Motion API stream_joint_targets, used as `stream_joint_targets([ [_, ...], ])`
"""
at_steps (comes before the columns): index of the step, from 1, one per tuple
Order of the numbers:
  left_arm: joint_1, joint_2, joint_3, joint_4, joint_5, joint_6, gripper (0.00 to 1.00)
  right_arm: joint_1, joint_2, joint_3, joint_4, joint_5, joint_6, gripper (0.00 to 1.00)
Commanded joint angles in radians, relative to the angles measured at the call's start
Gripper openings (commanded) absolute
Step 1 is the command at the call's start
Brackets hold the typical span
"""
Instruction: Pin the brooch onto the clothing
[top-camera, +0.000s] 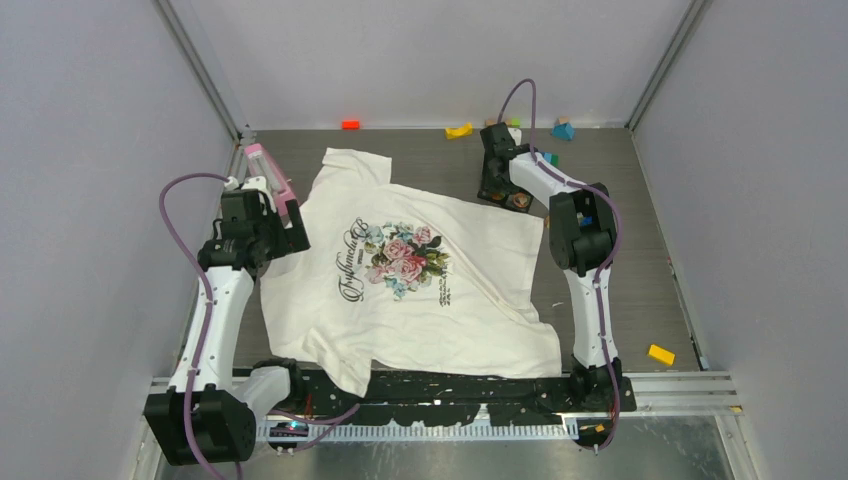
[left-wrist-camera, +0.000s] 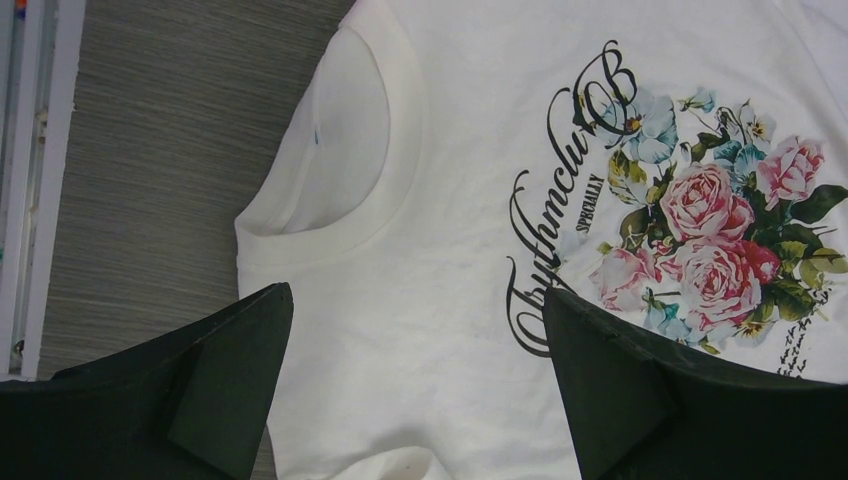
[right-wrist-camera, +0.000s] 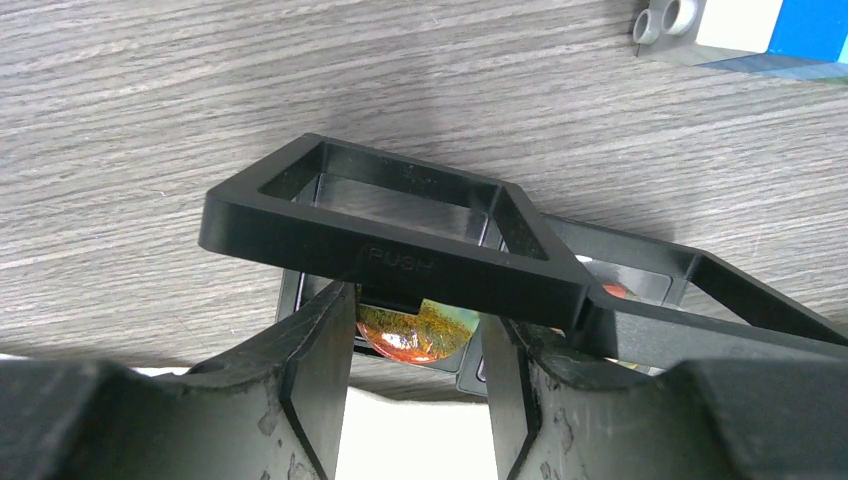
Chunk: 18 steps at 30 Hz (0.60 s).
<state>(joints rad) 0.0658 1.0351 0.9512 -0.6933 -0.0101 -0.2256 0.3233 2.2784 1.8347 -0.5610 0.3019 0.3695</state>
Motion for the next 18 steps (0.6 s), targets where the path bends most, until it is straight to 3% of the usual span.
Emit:
stream_joint_targets([
  [1, 0.004, -0.022, -0.003, 0.014, -0.017, 0.017, 1.00, 0.002, -0.010, 0.023, 0.005, -0.007, 0.012, 0.38],
  [9, 0.003, -0.039, -0.004, 0.043, 0.091, -0.008, 1.00, 0.004, -0.089, 0.031, -0.006, -0.037, 0.006, 0.35],
  [18, -0.005, -0.022, -0.031, 0.100, 0.265, -0.139, 1.00, 0.025, -0.214, -0.030, -0.002, -0.066, -0.045, 0.33],
])
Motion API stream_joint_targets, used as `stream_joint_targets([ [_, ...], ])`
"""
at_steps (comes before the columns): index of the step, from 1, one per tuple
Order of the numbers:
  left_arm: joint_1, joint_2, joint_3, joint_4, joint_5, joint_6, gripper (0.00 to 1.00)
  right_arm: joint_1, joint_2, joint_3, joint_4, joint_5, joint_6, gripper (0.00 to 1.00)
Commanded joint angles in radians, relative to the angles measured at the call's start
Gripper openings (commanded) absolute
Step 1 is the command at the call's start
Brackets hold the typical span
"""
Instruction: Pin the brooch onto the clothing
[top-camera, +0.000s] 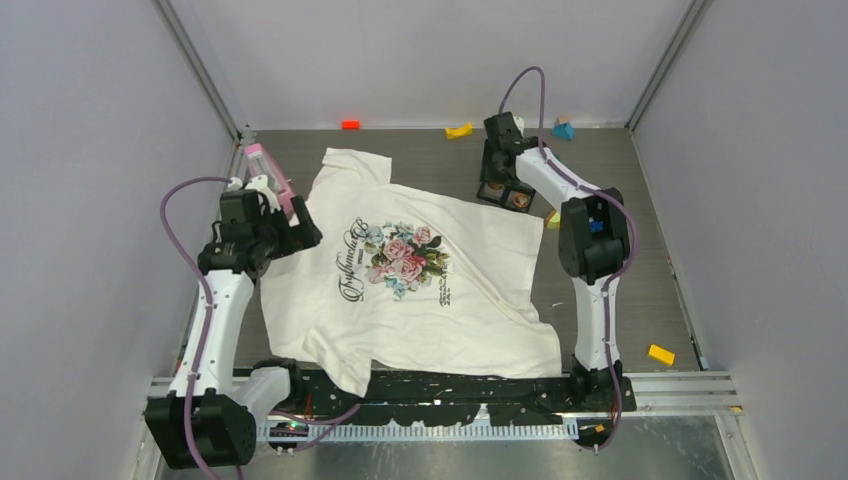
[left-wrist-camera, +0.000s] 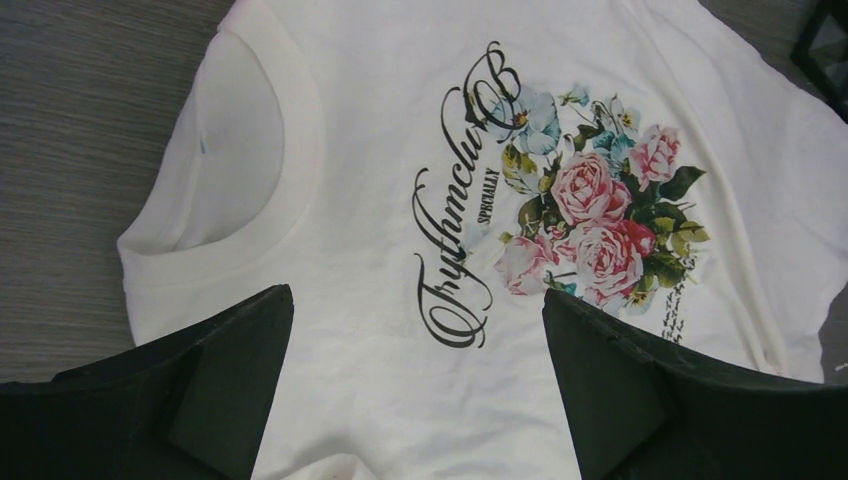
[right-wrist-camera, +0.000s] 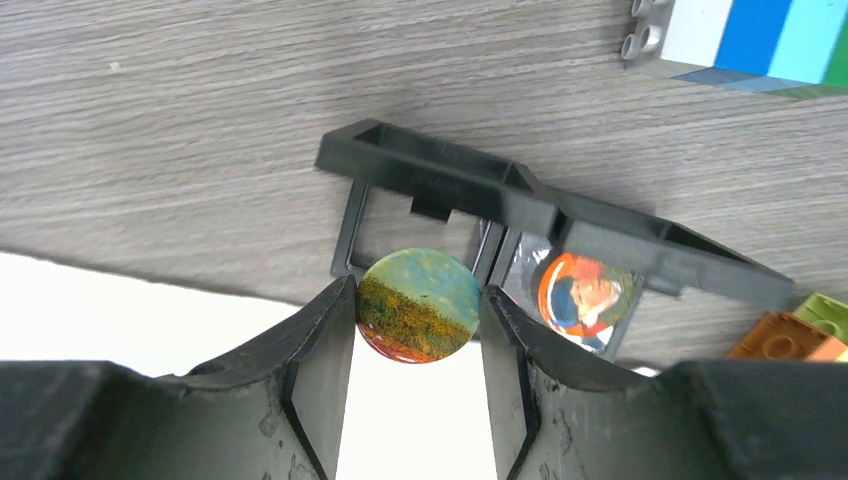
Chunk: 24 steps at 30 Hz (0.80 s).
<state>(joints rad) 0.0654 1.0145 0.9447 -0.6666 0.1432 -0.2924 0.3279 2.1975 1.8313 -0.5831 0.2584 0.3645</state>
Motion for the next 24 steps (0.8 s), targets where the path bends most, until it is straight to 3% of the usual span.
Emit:
stream_joint_targets([
  [1, -0.004, 0.003, -0.036, 0.089, 0.145, -0.086, 1.00, 0.032, -0.164, -0.064, 0.031, -0.040, -0.050, 0.33],
  [10, -0.004, 0.151, -0.133, 0.296, 0.540, -0.263, 1.00, 0.233, -0.379, -0.396, 0.226, -0.147, -0.189, 0.33],
  [16, -0.006, 0.199, -0.152, 0.327, 0.621, -0.301, 1.00, 0.400, -0.503, -0.558, 0.313, -0.268, -0.223, 0.31],
  [24, -0.110, 0.255, -0.170, 0.333, 0.677, -0.306, 1.00, 0.580, -0.562, -0.581, 0.347, -0.294, -0.238, 0.31],
])
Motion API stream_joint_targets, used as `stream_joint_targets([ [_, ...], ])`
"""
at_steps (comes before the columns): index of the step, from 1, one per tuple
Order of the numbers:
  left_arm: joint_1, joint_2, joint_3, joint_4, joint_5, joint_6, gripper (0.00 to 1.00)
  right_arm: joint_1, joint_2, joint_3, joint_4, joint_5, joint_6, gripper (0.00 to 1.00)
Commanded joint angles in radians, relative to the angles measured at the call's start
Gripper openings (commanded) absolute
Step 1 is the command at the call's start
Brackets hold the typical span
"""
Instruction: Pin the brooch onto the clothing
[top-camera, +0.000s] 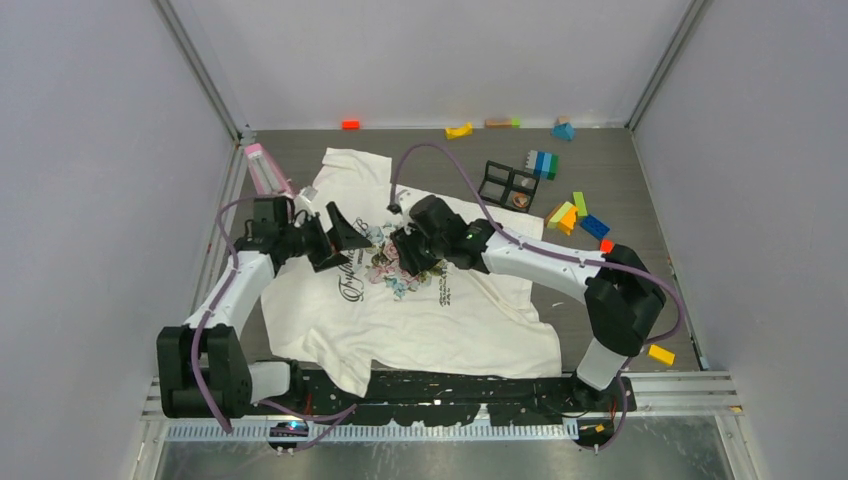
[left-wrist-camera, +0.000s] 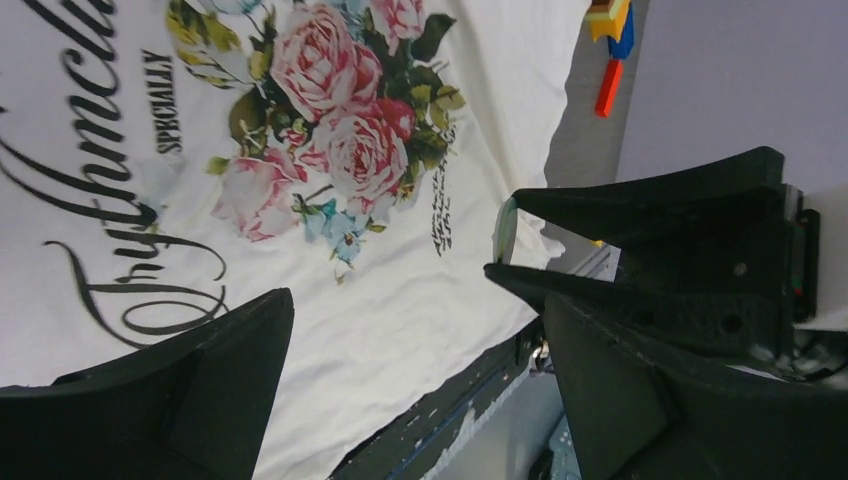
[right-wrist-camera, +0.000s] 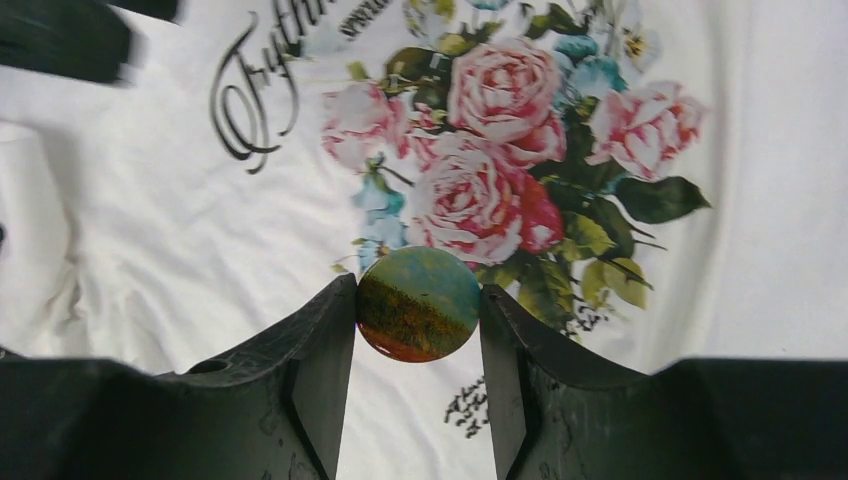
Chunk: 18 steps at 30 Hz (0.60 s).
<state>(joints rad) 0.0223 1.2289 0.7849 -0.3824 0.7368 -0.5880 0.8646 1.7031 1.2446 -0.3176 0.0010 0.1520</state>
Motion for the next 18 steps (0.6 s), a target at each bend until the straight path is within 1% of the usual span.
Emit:
stream_joint_targets([
  [1, -0.084, 0.052, -0.009, 0.051, 0.096, -0.006, 1.00, 0.063, -0.069, 0.009, 0.080, -0.042, -0.029, 0.31],
  [5, -0.098, 0.073, 0.008, 0.060, 0.141, 0.000, 1.00, 0.104, -0.065, 0.042, 0.052, -0.034, -0.056, 0.31],
  [7, -0.107, 0.080, 0.018, 0.060, 0.148, 0.003, 0.97, 0.112, -0.067, 0.049, 0.048, -0.037, -0.061, 0.31],
  [12, -0.127, 0.104, 0.030, 0.046, 0.165, 0.016, 0.81, 0.121, -0.074, 0.058, 0.043, -0.039, -0.063, 0.31],
  [14, -0.139, 0.113, 0.030, 0.043, 0.171, 0.017, 0.72, 0.124, -0.079, 0.058, 0.045, -0.039, -0.066, 0.31],
  [16, -0.155, 0.119, 0.030, 0.042, 0.177, 0.018, 0.64, 0.125, -0.083, 0.060, 0.043, -0.037, -0.071, 0.31],
  [18, -0.166, 0.125, 0.034, 0.042, 0.184, 0.018, 0.62, 0.126, -0.084, 0.064, 0.038, -0.035, -0.073, 0.31],
])
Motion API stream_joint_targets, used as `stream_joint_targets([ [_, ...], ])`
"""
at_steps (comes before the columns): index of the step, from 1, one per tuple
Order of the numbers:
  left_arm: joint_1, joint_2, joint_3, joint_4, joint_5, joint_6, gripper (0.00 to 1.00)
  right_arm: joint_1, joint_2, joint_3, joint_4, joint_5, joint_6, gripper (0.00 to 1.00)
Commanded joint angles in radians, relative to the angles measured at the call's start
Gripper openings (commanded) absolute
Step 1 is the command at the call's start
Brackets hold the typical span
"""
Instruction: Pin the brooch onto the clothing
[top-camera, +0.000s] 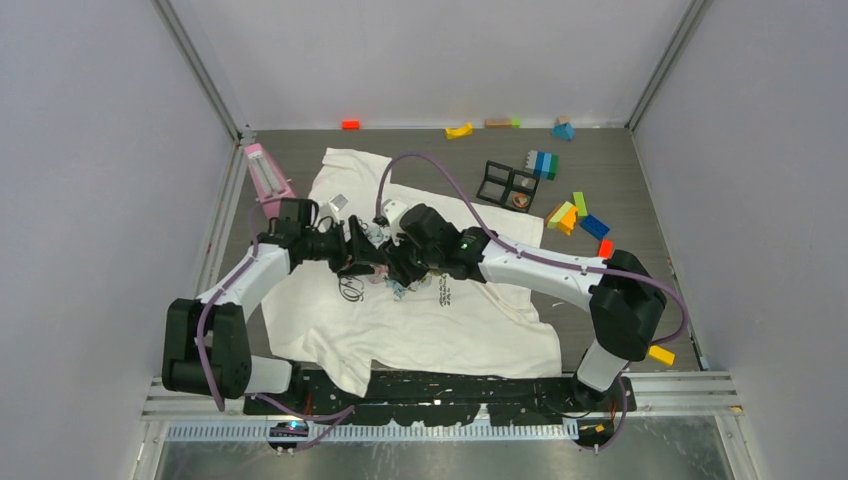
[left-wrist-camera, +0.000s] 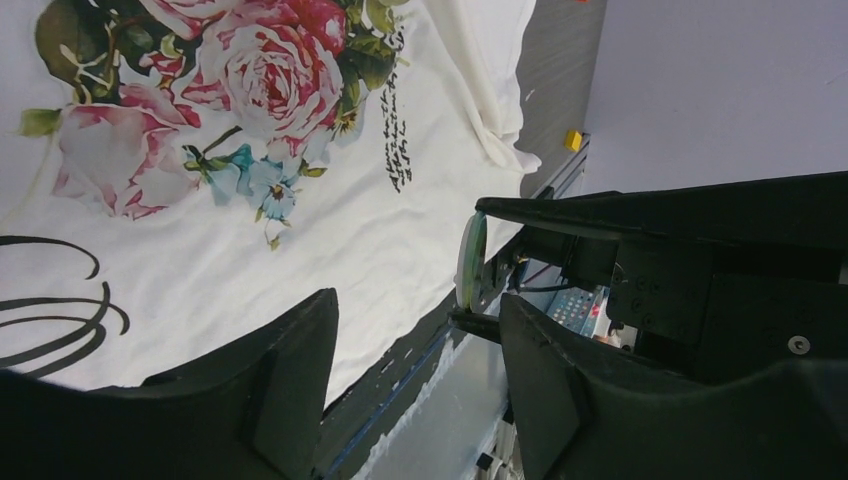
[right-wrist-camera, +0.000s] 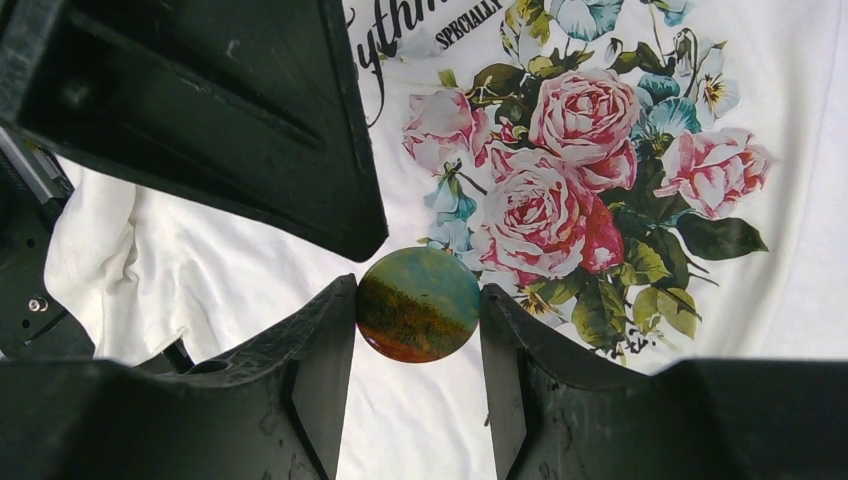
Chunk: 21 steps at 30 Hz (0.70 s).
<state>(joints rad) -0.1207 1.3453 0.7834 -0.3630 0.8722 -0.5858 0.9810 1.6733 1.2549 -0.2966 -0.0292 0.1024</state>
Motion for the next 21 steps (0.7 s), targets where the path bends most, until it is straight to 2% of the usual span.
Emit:
stream_joint_targets([
  [1, -0.029, 0.010, 0.038, 0.022, 0.049, 0.015, 0.60, 0.010, -0.056, 0.054, 0.016, -0.005, -0.024, 0.31],
  [11, -0.070, 0.022, 0.034, 0.044, 0.069, 0.000, 0.54, 0.017, -0.068, 0.048, 0.007, -0.009, -0.029, 0.31],
  [13, -0.075, 0.026, 0.033, 0.058, 0.080, -0.009, 0.46, 0.018, -0.070, 0.048, 0.005, -0.008, -0.033, 0.31],
  [15, -0.081, 0.029, 0.029, 0.078, 0.095, -0.024, 0.33, 0.019, -0.073, 0.050, 0.005, -0.009, -0.036, 0.31],
  [21, -0.091, 0.025, -0.004, 0.164, 0.145, -0.088, 0.11, 0.021, -0.073, 0.048, 0.002, -0.004, -0.035, 0.30],
])
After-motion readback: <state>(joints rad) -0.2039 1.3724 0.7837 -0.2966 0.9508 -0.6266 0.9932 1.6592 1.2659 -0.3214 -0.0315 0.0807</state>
